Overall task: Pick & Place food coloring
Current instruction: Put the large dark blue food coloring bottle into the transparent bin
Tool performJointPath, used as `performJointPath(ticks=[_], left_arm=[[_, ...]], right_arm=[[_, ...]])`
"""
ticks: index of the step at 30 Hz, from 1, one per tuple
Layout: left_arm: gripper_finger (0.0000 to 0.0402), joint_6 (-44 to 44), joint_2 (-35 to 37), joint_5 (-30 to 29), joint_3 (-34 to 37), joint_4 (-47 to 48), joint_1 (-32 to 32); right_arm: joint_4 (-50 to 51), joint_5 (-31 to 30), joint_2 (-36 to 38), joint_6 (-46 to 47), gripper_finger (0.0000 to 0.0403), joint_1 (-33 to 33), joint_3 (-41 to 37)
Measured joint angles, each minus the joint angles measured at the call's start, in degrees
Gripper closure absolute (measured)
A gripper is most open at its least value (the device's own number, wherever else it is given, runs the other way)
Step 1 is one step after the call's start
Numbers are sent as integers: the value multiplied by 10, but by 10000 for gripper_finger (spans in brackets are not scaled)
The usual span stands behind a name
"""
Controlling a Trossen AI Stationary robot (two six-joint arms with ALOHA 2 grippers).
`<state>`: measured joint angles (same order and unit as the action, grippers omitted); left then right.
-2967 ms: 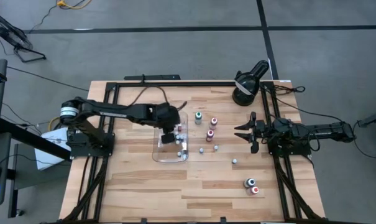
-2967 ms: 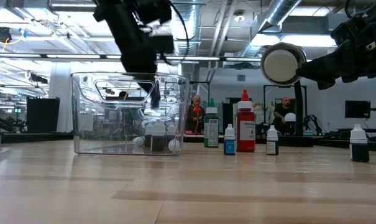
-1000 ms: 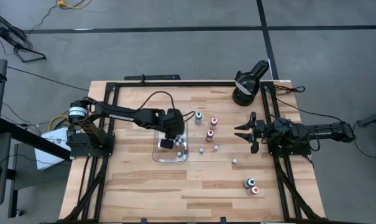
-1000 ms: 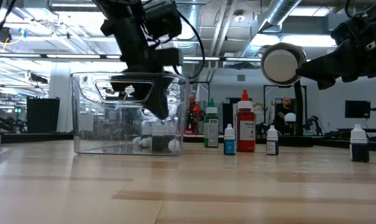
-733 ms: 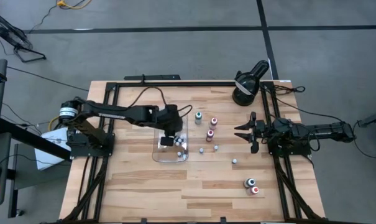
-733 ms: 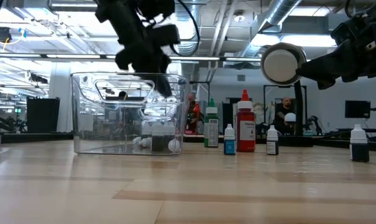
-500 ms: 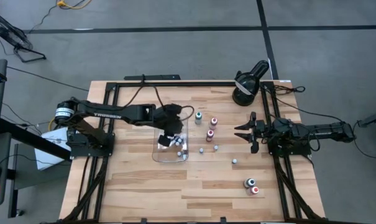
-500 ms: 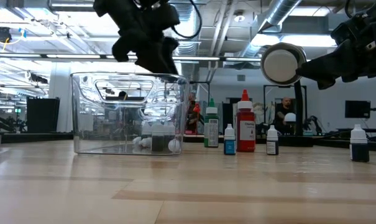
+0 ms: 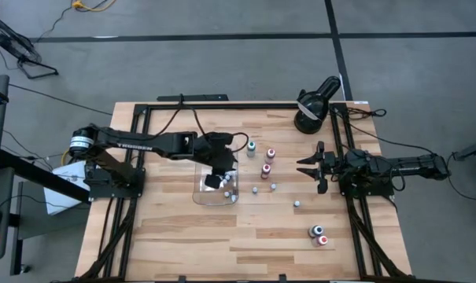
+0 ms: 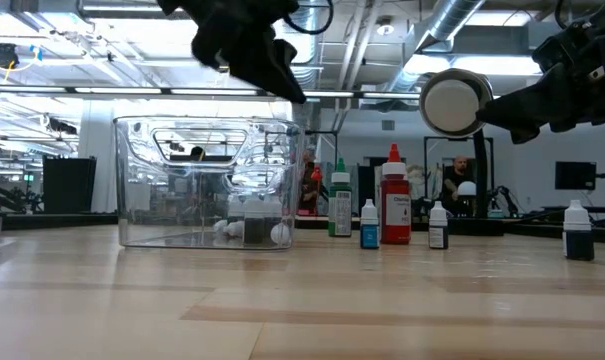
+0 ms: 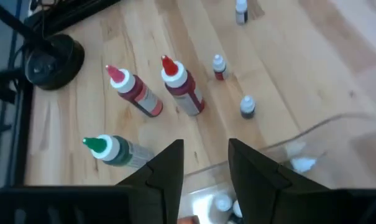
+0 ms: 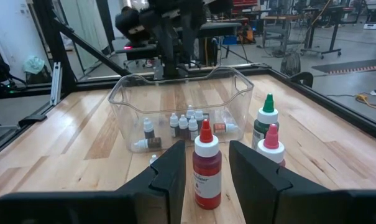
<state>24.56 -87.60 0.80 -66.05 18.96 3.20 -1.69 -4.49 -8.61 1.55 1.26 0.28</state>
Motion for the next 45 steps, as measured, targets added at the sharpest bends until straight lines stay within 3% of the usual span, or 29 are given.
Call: performJointPath(ticks=[6, 11, 17, 25, 30, 36, 40, 45], left_arm=[[284, -92, 38, 1, 7, 18, 1], [284, -159, 130, -1, 95, -26, 2], [284, -208, 301, -46, 256, -79, -11], [284, -213, 558, -100, 409, -52, -20], [284, -291, 710, -99, 487, -58, -19], [284, -269, 859, -75, 551, -73, -19], [284, -208, 874, -35, 574, -135, -21], [284, -153, 873, 28, 614, -287, -22]], right_arm=[[0, 0, 0, 0, 290, 0, 0], [0, 0, 0, 0, 290, 0, 0], [0, 0, 0, 0, 290, 0, 0], [0, 0, 0, 0, 290, 0, 0], [0, 0, 0, 0, 290, 0, 0], [0, 0, 0, 0, 290, 0, 0], [0, 0, 0, 0, 290, 0, 0], [0, 0, 0, 0, 290, 0, 0]])
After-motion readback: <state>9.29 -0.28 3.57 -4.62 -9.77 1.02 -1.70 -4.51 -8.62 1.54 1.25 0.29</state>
